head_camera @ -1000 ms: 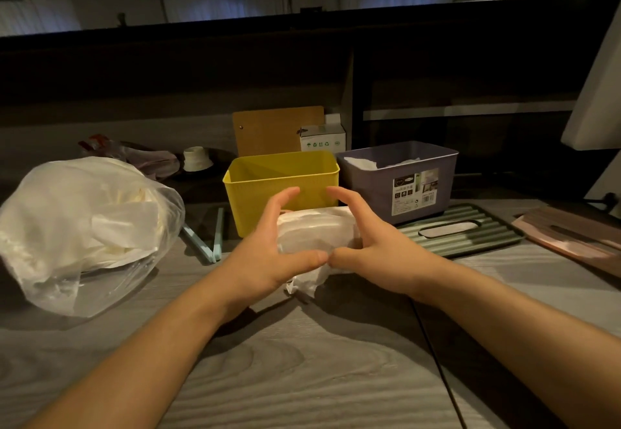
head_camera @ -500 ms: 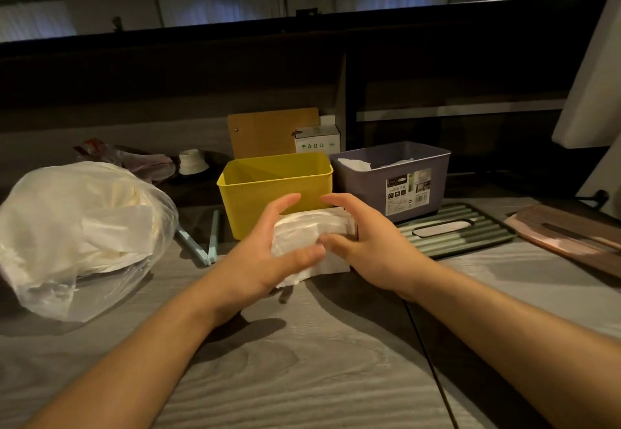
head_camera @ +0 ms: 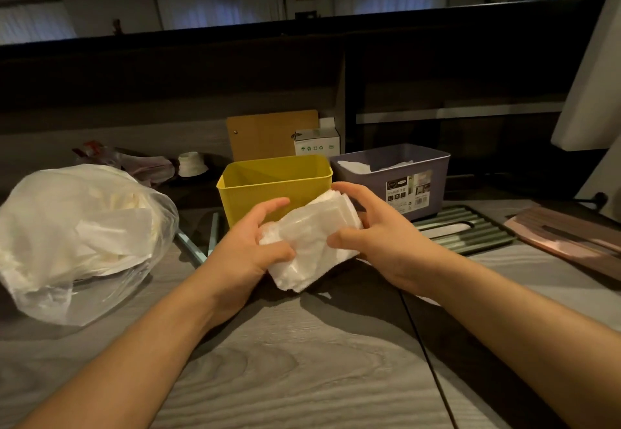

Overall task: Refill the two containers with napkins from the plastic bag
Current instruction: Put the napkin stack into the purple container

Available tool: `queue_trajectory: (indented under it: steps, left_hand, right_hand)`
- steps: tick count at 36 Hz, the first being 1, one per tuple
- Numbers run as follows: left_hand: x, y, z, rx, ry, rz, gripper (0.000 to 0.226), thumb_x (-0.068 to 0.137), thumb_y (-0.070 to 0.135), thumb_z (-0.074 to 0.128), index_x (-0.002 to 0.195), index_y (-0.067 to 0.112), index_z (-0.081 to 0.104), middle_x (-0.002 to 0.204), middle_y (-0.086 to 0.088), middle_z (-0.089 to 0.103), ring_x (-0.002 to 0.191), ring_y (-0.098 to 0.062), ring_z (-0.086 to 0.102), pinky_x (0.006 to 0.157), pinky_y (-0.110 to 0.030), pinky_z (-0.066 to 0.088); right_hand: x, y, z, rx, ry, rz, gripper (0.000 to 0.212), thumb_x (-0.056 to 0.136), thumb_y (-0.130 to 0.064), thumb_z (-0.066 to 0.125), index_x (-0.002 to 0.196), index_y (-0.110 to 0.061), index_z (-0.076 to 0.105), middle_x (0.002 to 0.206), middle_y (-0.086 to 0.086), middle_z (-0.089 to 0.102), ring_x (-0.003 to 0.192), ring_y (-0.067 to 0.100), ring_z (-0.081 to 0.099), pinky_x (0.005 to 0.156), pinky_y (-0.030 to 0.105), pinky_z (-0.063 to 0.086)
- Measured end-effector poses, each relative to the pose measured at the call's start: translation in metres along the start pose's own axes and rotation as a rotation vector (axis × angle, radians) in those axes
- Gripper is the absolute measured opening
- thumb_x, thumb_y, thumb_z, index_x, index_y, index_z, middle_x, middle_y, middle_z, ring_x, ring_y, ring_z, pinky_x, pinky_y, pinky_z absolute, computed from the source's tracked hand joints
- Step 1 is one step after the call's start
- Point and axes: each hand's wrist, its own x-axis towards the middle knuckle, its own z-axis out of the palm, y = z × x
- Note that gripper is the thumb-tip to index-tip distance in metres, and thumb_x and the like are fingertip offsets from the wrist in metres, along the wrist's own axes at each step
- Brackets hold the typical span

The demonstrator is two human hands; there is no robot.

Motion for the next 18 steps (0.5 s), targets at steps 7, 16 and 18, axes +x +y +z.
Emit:
queue_trajectory:
  steps: [7,16,18]
  left_hand:
    - [-0.007,0.009,0.011,0.016,-0.144,-0.07,0.045,0.078,0.029,0.071,0.122,0.02,0.065,0.11,0.0,0.077,0.102,-0.019,0.074,0.089,-0.038,0.057]
    - [-0.009,0.007,0.032,-0.215,0.05,-0.063,0.034,0.096,0.005,0.058,0.12,0.028,0.06,0.102,0.002,0.078,0.094,-0.016,0.075,0.081,-0.035,0.058]
    - [-0.009,0.006,0.037,-0.209,0.074,-0.039,0.04,0.096,0.006,0.058,0.125,0.032,0.058,0.105,0.005,0.077,0.099,-0.014,0.073,0.091,-0.038,0.056]
  right_hand:
    - [-0.002,-0.006,0.007,0.161,0.064,-0.017,0.074,0.086,0.003,0.07,0.143,-0.035,0.043,0.119,-0.004,0.062,0.108,0.023,0.066,0.089,0.044,0.06]
    - [-0.012,0.001,0.028,-0.016,0.081,-0.11,0.067,0.101,-0.019,0.057,0.147,-0.054,0.023,0.117,-0.021,0.066,0.111,0.005,0.064,0.099,0.038,0.054]
    - [-0.014,0.001,0.034,-0.051,0.078,-0.148,0.065,0.104,-0.02,0.051,0.152,-0.049,0.019,0.128,-0.023,0.057,0.114,-0.002,0.059,0.098,0.026,0.052]
